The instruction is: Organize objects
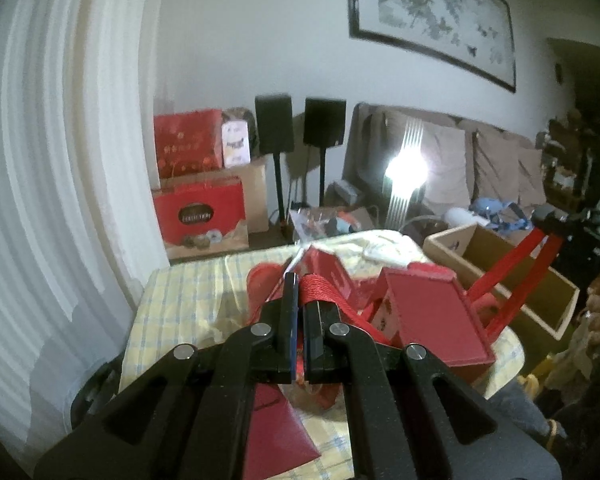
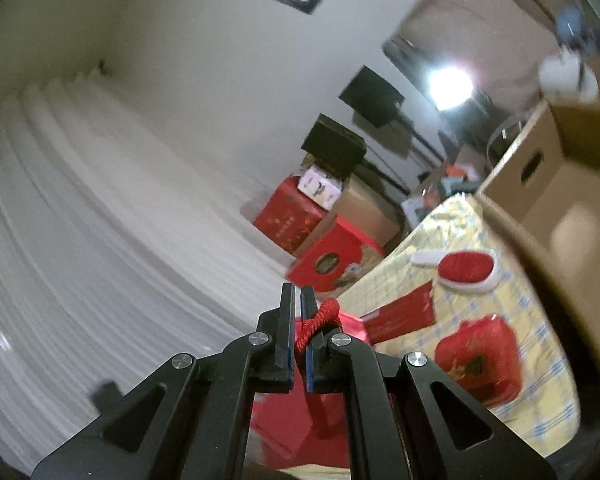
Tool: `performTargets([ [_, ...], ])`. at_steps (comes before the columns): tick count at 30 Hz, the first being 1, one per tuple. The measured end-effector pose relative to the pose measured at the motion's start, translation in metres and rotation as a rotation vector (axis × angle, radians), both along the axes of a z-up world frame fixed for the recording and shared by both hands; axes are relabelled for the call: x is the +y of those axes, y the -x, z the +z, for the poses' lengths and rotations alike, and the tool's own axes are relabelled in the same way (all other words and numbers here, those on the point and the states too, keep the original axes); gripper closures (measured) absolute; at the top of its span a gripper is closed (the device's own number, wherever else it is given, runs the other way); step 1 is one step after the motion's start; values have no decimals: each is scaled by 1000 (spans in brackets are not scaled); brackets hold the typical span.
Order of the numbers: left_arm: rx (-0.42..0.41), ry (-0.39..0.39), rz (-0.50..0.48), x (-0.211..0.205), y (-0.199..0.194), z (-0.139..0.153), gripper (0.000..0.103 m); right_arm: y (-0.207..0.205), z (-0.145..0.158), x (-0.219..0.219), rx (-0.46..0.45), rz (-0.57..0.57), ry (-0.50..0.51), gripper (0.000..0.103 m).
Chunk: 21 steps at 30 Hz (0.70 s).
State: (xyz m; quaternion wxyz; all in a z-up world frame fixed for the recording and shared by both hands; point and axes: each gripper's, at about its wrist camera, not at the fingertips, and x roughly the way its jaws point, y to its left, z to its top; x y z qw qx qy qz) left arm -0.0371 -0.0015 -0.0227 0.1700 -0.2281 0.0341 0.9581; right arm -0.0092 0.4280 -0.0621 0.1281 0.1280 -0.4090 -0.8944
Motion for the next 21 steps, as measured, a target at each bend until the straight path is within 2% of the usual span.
performTargets([
  [4,43,-4,-12,4,-5,17,101,0,17,-17,15,-7,-145,99],
  [7,58,10,-27,9,-5,28,101,6,26,-25,38,47,-140,99],
  [11,77,12,-48,16,-6,41,101,8,40,-35,52,69,-197,99],
  [13,83,6,-55,18,-8,46,101,7,43,-37,65,95,-188,99],
  [17,119,-21,-42,16,-17,53,101,4,37,-33,79,174,-97,99],
  [21,132,-25,-10,12,-19,56,101,-1,39,-35,90,210,-120,99],
])
